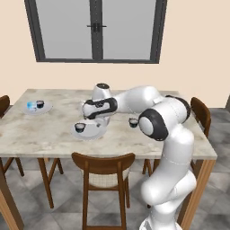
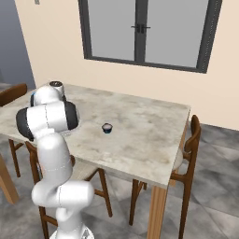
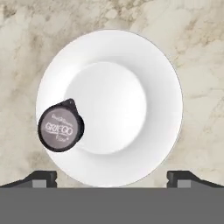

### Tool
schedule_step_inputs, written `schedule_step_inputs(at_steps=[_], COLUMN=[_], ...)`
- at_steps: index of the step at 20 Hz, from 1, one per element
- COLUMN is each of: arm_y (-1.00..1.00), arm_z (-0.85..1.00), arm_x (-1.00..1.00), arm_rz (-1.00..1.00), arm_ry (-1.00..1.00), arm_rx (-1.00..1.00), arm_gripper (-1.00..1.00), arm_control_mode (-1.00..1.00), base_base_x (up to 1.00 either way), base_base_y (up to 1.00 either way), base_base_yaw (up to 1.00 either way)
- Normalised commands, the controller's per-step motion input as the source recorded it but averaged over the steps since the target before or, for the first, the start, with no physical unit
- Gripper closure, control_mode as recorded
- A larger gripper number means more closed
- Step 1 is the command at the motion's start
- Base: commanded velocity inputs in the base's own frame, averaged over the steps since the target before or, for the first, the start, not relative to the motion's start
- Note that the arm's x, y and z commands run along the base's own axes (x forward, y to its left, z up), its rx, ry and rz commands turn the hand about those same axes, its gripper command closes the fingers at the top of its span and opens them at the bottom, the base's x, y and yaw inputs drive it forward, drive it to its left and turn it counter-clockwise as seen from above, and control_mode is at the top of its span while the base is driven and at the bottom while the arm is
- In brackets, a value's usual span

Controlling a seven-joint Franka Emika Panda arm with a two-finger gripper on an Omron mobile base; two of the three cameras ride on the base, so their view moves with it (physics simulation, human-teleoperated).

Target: Place two yogurt containers on each plate.

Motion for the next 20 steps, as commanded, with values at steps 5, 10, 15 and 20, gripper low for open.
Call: schedule_step_inputs(at_steps=[5, 10, 15, 20], arm_y=[-0.63, -0.58, -0.46, -0.59], arm_z=[0.25, 0.13, -0.01, -0.02], arm_x=[-0.23, -0.04, 0.09, 0.19], arm_rz=[0.36, 0.26, 0.30, 0.34], arm_ry=[0.00, 0.00, -0.02, -0.11], arm_rx=[0.00, -0.03, -0.15, -0.16], arm_gripper=[-1.00, -1.00, -1.00, -1.00], arm_control_mode=[-1.00, -1.00, -1.00, -1.00], base_base_x=[0.00, 0.00, 0.00, 0.00], base_base_y=[0.00, 0.00, 0.00, 0.00], base_base_yaw=[0.00, 0.00, 0.00, 0.00])
